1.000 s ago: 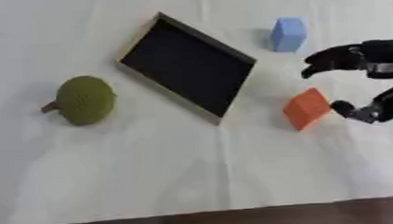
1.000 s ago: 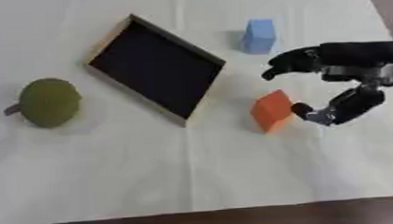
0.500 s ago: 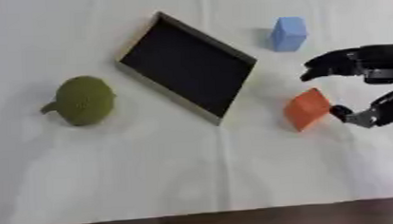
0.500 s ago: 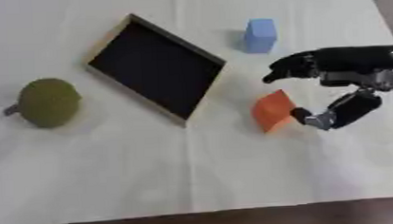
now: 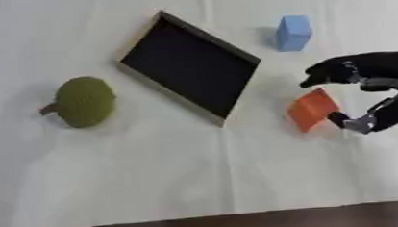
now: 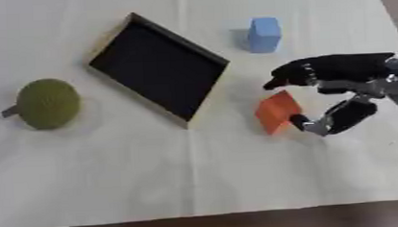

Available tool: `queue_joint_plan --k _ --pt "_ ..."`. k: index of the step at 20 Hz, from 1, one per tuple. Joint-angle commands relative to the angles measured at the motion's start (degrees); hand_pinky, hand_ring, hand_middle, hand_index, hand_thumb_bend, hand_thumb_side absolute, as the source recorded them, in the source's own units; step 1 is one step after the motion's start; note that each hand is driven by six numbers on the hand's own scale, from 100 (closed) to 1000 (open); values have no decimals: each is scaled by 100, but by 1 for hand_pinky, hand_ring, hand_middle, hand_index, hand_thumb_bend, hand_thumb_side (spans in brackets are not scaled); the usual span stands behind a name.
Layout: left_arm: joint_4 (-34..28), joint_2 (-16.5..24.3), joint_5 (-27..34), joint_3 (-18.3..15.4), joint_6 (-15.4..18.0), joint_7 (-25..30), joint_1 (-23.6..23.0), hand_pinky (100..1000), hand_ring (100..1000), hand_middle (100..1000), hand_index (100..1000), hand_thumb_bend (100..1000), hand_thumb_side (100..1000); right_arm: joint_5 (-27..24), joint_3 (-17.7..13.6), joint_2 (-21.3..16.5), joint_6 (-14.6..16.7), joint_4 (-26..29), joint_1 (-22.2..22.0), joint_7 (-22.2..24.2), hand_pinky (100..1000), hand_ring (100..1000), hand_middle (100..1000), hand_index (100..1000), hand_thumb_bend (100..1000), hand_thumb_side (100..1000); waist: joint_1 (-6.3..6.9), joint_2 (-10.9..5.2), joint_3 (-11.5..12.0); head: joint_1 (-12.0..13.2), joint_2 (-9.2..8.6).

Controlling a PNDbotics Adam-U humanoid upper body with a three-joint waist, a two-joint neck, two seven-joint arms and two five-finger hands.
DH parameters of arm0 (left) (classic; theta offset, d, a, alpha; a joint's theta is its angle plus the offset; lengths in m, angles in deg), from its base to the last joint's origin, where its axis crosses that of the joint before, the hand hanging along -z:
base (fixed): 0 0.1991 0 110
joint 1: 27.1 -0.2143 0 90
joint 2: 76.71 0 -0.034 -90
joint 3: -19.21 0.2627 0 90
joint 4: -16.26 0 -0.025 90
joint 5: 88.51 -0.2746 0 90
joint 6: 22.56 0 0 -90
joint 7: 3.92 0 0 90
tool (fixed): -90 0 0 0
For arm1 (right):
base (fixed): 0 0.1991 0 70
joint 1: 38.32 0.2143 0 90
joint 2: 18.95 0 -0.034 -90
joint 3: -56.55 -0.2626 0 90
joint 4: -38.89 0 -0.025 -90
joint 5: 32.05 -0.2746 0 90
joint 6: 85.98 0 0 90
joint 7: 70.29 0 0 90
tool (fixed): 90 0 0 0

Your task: Pick up objects on the table and place them in the box.

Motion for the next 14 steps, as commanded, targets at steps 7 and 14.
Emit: queue_joint_plan --k 7,14 --pt "-96 38 21 7 0 47 67 676 720 747 828 100 623 274 8 -64 194 -94 94 39 1000 1000 872 982 100 512 29 -57 4 -19 -38" --pt "-96 19 30 16 -15 65 65 676 720 748 827 100 629 401 44 -12 210 -173 112 46 1000 1000 865 977 100 518 25 -30 12 -28 -41"
